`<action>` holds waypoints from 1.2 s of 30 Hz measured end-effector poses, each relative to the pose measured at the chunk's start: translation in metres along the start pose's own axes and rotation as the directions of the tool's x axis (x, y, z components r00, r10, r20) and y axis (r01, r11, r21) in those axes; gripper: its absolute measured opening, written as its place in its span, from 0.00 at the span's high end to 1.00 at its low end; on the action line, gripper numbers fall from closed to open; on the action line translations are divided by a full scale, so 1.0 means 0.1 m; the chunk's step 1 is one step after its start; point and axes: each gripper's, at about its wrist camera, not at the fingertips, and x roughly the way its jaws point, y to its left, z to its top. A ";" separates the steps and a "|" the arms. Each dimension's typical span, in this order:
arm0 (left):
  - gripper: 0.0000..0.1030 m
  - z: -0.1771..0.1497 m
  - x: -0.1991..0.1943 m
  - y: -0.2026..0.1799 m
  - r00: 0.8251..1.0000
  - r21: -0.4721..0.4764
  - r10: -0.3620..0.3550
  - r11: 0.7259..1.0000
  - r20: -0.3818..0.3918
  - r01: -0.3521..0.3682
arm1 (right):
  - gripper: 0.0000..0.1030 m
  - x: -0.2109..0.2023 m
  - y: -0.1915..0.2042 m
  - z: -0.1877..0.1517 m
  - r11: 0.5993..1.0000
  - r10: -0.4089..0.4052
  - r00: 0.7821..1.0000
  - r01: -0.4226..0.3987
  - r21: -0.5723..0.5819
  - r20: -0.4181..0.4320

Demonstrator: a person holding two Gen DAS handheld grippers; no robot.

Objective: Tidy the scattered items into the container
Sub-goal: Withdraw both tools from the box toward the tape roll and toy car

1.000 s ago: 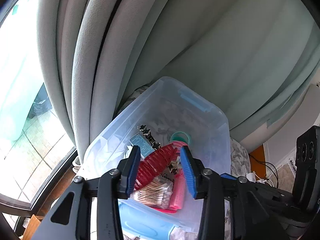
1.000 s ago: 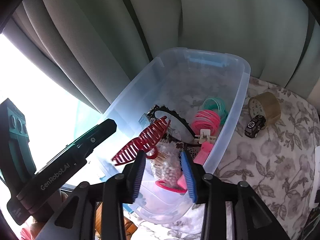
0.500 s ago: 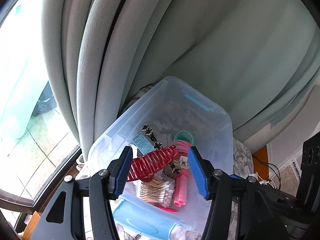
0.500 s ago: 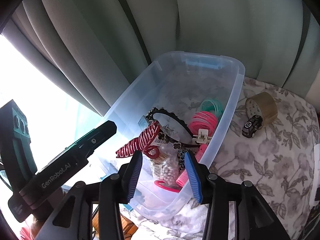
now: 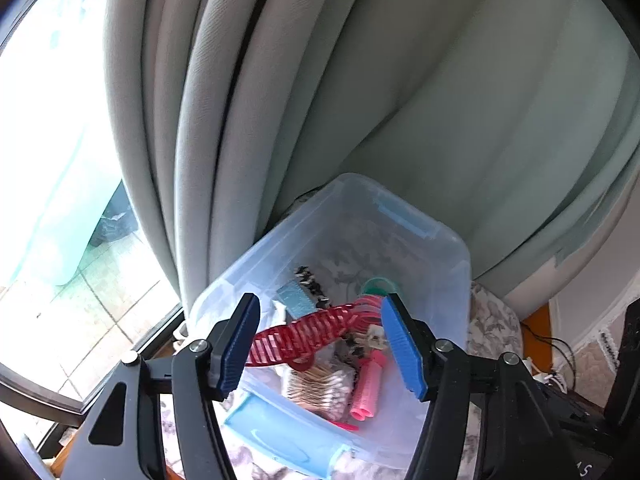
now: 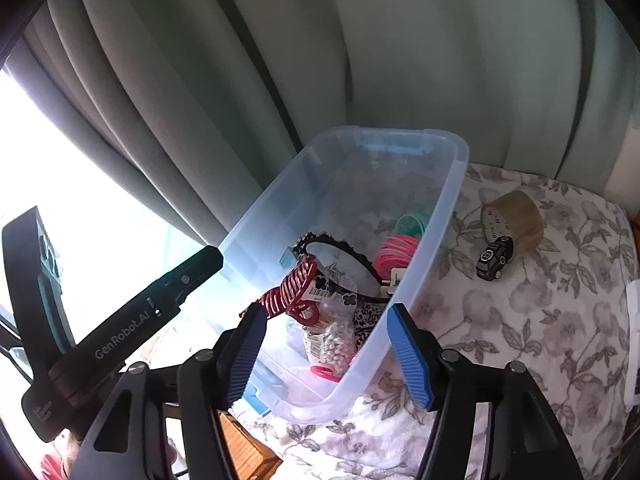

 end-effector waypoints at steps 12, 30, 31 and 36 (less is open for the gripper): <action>0.38 -0.08 -0.14 -0.29 0.998 0.014 -0.054 0.998 0.009 0.054 | 0.29 -0.31 -0.33 -0.12 0.998 -0.019 0.996 0.014 0.056 0.086; 0.38 -0.43 -0.20 -1.29 0.981 0.243 -0.192 0.952 -0.002 0.187 | 0.29 -1.03 -1.24 -0.39 0.977 -0.055 0.942 -0.018 0.212 0.331; 0.38 -0.46 -0.18 -1.35 0.977 0.247 -0.211 0.946 -0.014 0.208 | 0.29 -1.07 -1.28 -0.41 0.977 -0.068 0.937 -0.007 0.213 0.343; 0.38 -0.64 -0.07 -1.61 0.953 0.270 -0.290 0.914 -0.085 0.302 | 0.26 -1.23 -1.56 -0.51 0.969 -0.120 0.913 0.022 0.248 0.389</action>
